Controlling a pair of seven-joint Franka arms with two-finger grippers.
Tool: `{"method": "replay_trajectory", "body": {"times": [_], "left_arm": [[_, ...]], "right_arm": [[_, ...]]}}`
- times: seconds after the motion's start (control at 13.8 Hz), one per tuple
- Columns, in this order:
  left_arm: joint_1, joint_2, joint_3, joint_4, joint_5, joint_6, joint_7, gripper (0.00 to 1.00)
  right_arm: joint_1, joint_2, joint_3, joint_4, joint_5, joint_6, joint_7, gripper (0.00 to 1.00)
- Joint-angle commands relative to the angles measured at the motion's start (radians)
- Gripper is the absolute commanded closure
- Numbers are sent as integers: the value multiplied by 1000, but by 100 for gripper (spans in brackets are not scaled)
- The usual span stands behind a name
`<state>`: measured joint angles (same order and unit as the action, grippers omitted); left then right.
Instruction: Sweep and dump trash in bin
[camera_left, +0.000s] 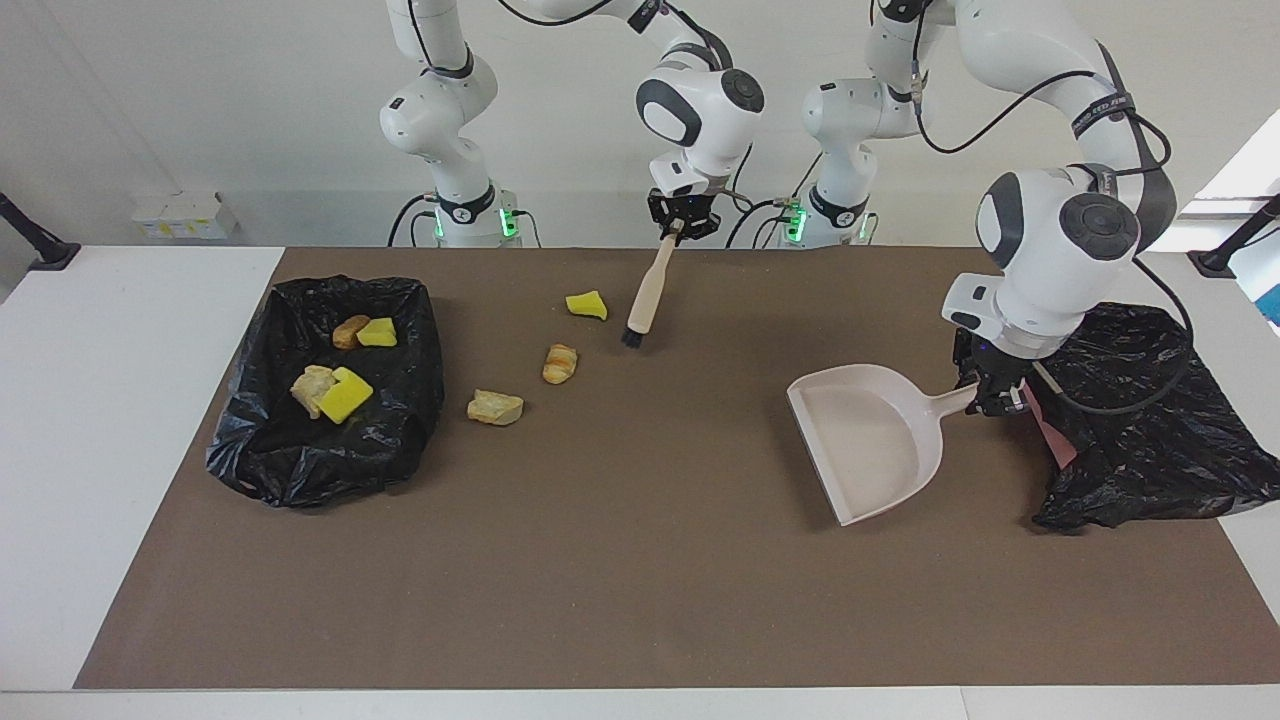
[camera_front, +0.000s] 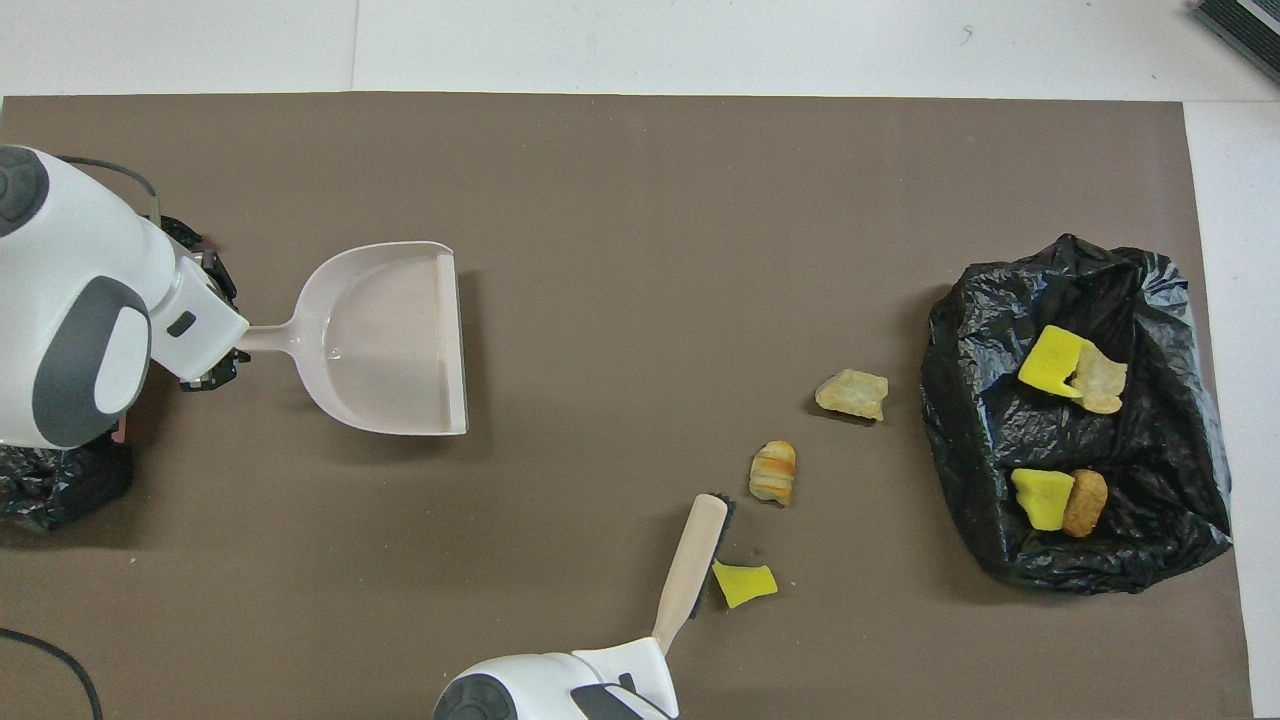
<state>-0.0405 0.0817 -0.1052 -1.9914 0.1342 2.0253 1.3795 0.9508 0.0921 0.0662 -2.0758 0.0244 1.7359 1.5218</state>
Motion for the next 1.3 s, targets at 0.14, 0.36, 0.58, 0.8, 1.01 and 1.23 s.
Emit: {"method": "replay_trajectory", "body": {"times": [0.14,0.36,0.58,0.8,1.01,1.23], "left_arm": [[-142,-195,10,-276,18,87,-149,100],[-240,-206,10,-342,18,102,-308,100],[-280,-240,9,-397,18,157,-320,100],[-302,-249,9,-425,18,187,-321,100],[-295,-238,9,-425,16,196,-329,100],[-288,-235,10,-425,16,211,-338,100]], "right_arm": [[-66,-28,10,-39,3,-76,113,100],[-67,-69,10,-128,80,-20,162,100],[-67,-97,10,-197,138,80,169,100],[-53,-77,10,-196,140,154,163,100],[-70,-31,10,-164,121,263,129,100],[-133,52,7,-65,109,356,55,100]]}}
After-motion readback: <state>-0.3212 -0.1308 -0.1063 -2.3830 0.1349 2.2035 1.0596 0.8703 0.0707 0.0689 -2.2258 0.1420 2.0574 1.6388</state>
